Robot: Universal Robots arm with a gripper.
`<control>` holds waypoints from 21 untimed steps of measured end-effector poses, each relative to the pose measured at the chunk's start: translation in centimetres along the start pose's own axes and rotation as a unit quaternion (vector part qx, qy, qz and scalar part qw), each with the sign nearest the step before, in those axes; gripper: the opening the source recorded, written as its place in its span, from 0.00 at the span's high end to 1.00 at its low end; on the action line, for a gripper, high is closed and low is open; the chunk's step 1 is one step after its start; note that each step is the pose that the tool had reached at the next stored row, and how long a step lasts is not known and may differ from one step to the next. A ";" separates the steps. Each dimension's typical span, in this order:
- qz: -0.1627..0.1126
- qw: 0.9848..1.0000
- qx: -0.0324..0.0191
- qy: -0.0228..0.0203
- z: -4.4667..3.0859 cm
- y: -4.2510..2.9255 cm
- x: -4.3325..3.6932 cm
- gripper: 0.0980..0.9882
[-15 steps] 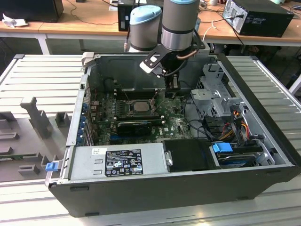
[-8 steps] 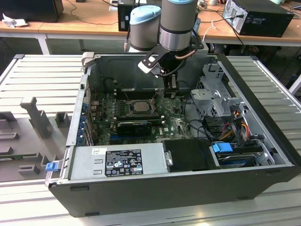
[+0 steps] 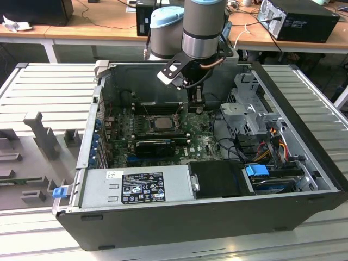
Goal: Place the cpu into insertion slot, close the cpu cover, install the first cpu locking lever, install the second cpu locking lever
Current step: 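Close the cpu cover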
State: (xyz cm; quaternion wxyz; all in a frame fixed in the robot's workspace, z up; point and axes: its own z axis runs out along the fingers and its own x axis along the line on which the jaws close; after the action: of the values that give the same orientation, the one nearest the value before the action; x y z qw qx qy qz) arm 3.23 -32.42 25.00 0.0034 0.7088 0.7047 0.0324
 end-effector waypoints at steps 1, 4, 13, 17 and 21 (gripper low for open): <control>0.000 1.000 0.000 0.000 0.00 -0.04 0.00 0.99; 0.000 1.000 0.000 0.000 -0.01 -0.15 0.00 0.99; 0.000 1.000 0.000 0.000 -0.03 -0.68 0.00 0.99; 0.000 1.000 0.000 0.000 -0.04 -0.96 -0.01 0.99; 0.000 1.000 0.000 0.000 -0.05 -1.66 -0.01 0.99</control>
State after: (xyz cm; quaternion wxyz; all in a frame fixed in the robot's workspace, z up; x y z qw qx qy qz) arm 1.56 -32.42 24.96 0.0034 0.7088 0.7046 0.0324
